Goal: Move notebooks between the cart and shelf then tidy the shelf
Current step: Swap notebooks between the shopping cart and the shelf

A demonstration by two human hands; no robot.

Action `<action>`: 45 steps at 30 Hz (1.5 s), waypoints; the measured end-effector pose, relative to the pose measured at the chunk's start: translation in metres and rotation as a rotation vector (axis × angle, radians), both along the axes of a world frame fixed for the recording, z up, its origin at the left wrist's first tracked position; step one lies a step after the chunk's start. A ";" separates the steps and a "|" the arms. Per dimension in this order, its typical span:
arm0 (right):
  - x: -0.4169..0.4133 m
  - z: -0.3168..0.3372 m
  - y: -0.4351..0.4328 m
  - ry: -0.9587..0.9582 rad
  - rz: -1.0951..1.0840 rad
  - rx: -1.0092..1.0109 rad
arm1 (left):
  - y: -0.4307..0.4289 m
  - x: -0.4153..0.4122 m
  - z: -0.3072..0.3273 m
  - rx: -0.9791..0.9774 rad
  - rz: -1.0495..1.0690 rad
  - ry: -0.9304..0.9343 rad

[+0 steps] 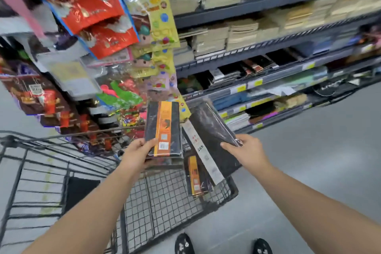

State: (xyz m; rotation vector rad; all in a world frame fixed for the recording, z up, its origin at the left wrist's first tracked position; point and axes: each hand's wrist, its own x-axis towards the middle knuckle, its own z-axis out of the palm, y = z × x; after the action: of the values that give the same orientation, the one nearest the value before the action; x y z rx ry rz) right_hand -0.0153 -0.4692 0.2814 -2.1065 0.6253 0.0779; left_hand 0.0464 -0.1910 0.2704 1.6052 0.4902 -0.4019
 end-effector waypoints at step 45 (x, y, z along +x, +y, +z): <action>0.283 -0.073 -0.581 0.138 -0.354 0.596 | -0.582 0.241 -0.099 0.711 -0.509 -0.010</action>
State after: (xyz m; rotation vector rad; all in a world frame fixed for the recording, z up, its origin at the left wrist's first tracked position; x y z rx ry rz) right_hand 0.2676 -1.0498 0.2084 -1.4066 0.9196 0.1863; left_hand 0.2878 -0.7730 0.1713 2.4331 0.2088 -0.6436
